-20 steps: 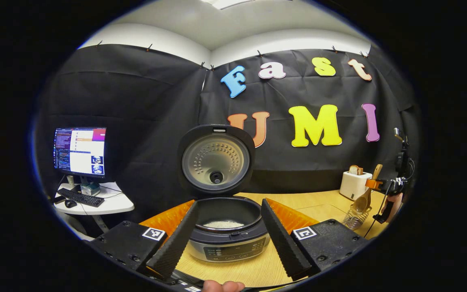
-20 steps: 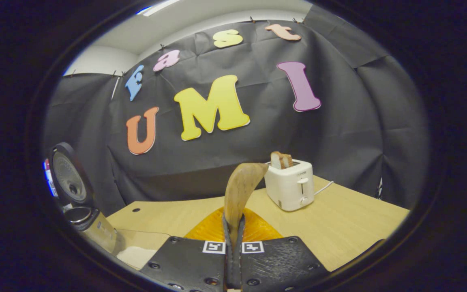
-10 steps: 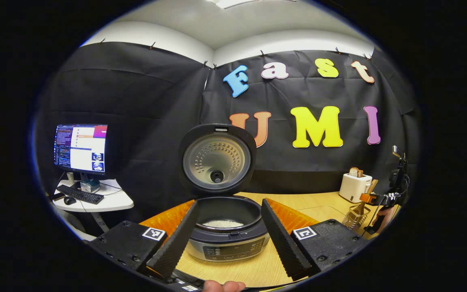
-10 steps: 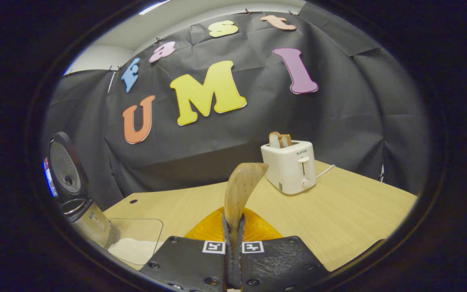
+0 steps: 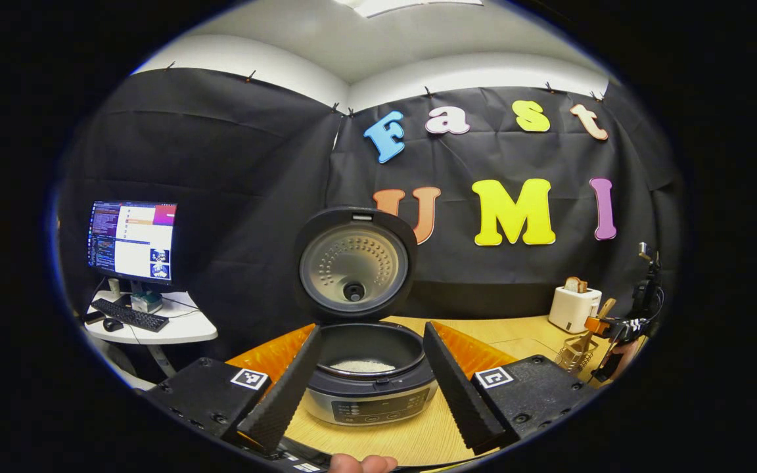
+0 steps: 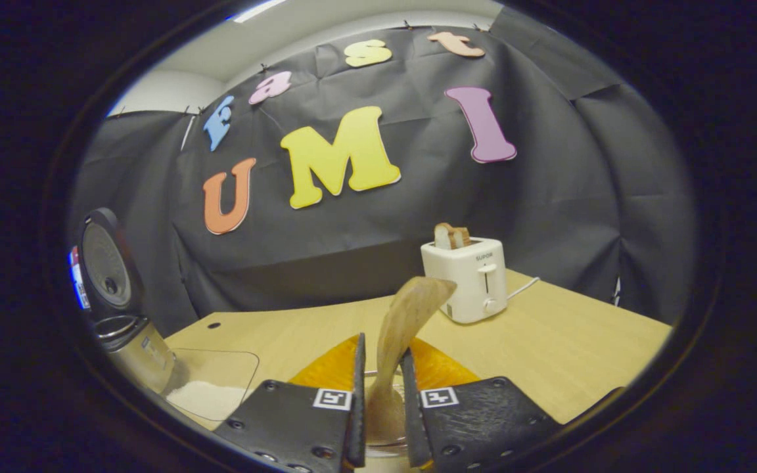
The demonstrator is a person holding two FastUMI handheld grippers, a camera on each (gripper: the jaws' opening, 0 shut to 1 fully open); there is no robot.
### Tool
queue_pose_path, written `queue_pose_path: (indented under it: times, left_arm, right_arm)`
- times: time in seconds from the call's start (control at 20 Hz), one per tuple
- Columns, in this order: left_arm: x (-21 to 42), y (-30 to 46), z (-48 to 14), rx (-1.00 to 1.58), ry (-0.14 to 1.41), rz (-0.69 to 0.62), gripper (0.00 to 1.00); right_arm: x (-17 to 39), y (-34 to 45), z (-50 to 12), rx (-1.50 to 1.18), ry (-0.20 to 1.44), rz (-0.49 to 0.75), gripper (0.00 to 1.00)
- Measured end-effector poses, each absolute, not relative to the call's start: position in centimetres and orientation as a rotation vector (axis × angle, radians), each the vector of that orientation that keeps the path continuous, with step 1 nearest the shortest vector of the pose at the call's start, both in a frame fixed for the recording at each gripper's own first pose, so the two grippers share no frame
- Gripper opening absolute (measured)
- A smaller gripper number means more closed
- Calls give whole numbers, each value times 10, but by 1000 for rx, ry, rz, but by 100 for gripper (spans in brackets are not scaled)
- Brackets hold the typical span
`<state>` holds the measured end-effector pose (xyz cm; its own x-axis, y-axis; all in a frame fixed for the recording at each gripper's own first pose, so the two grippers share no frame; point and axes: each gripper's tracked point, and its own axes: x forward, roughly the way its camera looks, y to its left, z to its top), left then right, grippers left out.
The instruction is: Close the left gripper, press the button to open the rice cooker; take a wooden spoon from the chopstick holder with the right hand, scoop a spoonful of rice and pour it into the rice cooker, then put the wooden spoon back into the chopstick holder.
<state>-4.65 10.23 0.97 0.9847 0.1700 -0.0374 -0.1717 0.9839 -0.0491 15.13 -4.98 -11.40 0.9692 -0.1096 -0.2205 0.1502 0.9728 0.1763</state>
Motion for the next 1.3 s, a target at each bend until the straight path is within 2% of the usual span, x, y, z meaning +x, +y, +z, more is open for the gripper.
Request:
queue_pose_path:
  times: [0.1,0.35,0.4,0.5,0.55,0.6,0.9,0.95,1.0,1.1,1.15,1.2,1.3]
  left_arm:
    - [-44,97,10,-65,32,150,98]
    - [-48,92,16,-59,23,143,98]
    - [-49,91,19,-60,12,142,98]
    - [-50,89,25,-64,-12,146,98]
    - [-49,86,26,-64,-22,145,98]
    - [-48,82,26,-65,-22,136,98]
    - [-48,56,33,-47,-37,125,98]
    - [-48,53,37,-36,-58,132,98]
    - [-45,52,45,-30,-100,139,98]
    - [-33,51,52,-25,-81,157,98]
    - [-26,49,56,-26,-67,147,98]
    - [-19,47,67,-26,-62,138,98]
    - [-4,50,96,-13,-89,128,98]
  right_arm:
    - [148,-47,-111,177,212,-113,27]
    - [137,-56,-113,88,241,-120,78]
    - [133,-55,-116,97,253,-115,76]
    - [124,-62,-121,104,275,-121,92]
    - [118,-70,-121,98,275,-140,95]
    - [112,-76,-119,99,270,-150,93]
    - [52,-88,-114,130,308,-109,96]
    - [43,-89,-110,113,301,-96,92]
    - [36,-89,-107,94,301,-80,96]
    - [26,-88,-104,42,318,-49,95]
    - [23,-87,-96,31,305,-32,92]
    - [22,-86,-85,31,279,-18,96]
    - [17,-79,-78,35,245,27,95]
